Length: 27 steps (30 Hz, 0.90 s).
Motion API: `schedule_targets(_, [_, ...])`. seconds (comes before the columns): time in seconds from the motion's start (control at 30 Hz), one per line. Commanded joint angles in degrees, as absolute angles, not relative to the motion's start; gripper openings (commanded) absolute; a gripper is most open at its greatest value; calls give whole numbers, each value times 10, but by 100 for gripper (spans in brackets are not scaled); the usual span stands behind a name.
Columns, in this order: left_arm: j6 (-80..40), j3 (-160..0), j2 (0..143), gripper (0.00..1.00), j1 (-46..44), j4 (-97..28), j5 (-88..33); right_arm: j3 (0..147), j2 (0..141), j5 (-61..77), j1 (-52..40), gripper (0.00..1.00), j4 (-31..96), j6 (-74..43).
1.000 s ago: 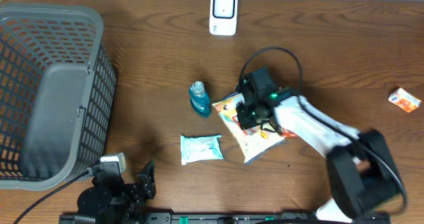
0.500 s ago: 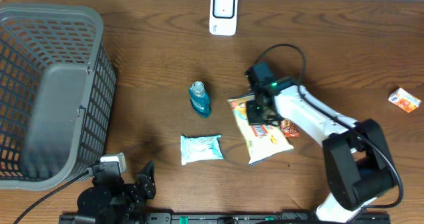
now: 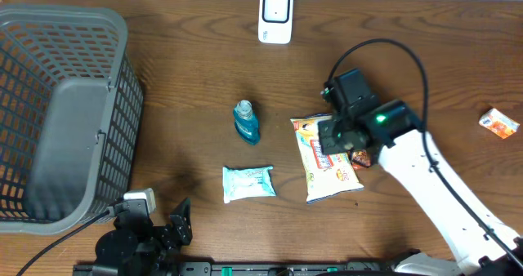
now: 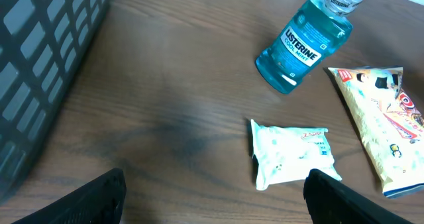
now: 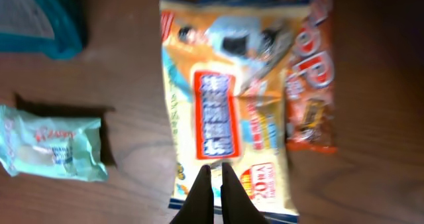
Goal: Scan the item barcode
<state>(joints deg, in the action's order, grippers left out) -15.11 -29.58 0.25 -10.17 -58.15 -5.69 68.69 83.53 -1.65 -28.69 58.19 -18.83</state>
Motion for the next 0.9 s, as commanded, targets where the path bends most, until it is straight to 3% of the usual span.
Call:
schedule_targets(0.0, [-144,-295,2,86,-99,-582,-60,630,852,-10,-313,1,557,-227])
schedule_targets(0.23, [-144,-295,2,86,-99,-582,-60,480,883,-51,-326,1,442,-385])
schedule_targets(0.53, [-144,-295,2,86,-99,-582,-60,474,884,-85,-326,1,425,-386])
schedule_targets(0.73, [-144,-295,2,86,-99,-582,-60,571,883,-87,-326,2,506,-344])
schedule_targets(0.87, [-144,-295,2,86,-99,-582,-60,651,883,-87,-336,21,557,-335])
